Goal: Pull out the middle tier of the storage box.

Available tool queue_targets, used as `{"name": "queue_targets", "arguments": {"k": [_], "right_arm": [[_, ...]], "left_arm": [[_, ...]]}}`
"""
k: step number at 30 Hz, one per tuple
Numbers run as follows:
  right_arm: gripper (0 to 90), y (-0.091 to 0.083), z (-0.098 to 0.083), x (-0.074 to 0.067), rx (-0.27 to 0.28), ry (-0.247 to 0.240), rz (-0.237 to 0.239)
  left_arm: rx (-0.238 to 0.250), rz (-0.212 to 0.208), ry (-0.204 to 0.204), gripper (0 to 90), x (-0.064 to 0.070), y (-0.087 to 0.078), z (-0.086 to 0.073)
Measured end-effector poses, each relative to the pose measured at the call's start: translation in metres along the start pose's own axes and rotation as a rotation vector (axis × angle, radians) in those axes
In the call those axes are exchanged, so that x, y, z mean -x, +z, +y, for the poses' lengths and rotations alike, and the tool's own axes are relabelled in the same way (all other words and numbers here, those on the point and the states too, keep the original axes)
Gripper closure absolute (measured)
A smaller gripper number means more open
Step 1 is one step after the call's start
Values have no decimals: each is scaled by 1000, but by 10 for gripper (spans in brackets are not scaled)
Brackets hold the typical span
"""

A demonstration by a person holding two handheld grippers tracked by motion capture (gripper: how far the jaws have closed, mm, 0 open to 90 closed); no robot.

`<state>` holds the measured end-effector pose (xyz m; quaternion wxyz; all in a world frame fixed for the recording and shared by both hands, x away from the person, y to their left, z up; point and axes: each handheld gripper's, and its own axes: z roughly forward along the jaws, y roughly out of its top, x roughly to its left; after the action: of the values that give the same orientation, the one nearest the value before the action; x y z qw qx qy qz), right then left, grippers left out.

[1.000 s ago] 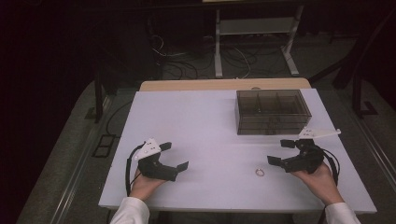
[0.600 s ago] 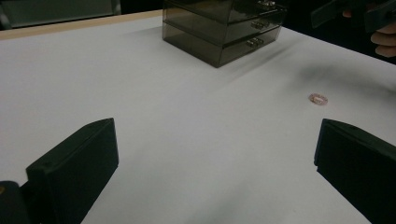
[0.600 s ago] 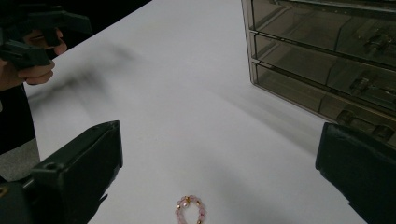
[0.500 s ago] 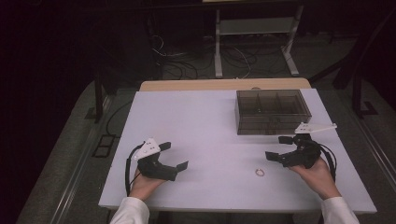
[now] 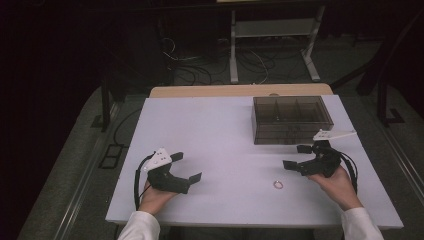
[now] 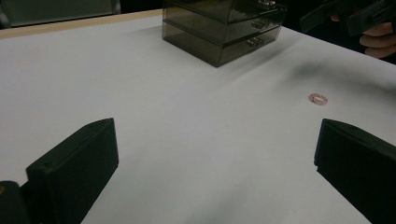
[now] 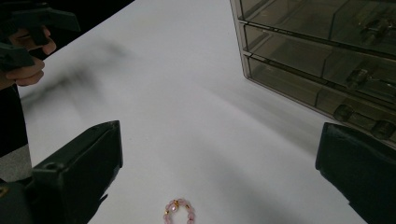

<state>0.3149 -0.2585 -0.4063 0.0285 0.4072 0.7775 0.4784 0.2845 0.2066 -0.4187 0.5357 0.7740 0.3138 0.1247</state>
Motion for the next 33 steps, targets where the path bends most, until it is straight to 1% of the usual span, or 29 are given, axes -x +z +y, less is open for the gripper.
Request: {"name": "queue_targets", "arguments": {"k": [8,10,14,15,18,19,20,21,22,23,24,26,27,28,29,32,33], "right_arm": [[3,3,2,8,7,23,5],[2,4,2,11,10,35,6],[2,5,3,16,29,51,18],[3,6,3,18,42,64,19],[2,6,4,20,46,77,21],[3,7,3,23,56,98,31],[3,7,3,23,56,98,31],[2,8,3,27,53,131,40],[3,9,3,29,52,143,43],[3,9,3,29,52,143,43],[2,11,2,31,50,170,48],[2,11,2,32,49,177,50],[2,11,2,35,53,197,61],[2,11,2,35,53,197,61],[3,11,1,37,63,217,71],[3,10,1,39,72,235,78],[3,11,1,41,82,257,82]], "left_arm": [[-1,-1,0,0,0,0,0],[-2,-2,1,0,0,0,0],[2,2,-2,0,0,0,0],[3,3,-1,0,0,0,0],[1,2,0,0,0,0,0],[1,1,-1,0,0,0,0],[0,1,0,0,-1,0,0],[-1,2,-1,0,0,0,0],[-1,1,-1,0,0,0,0],[-1,1,-1,0,0,0,0],[-1,0,1,0,0,0,0],[-1,1,1,0,0,0,0],[0,2,0,0,0,0,0],[0,2,0,0,-1,0,0],[1,3,0,0,-1,0,0],[0,2,1,0,-1,0,0],[0,1,1,0,-1,0,0]]}}
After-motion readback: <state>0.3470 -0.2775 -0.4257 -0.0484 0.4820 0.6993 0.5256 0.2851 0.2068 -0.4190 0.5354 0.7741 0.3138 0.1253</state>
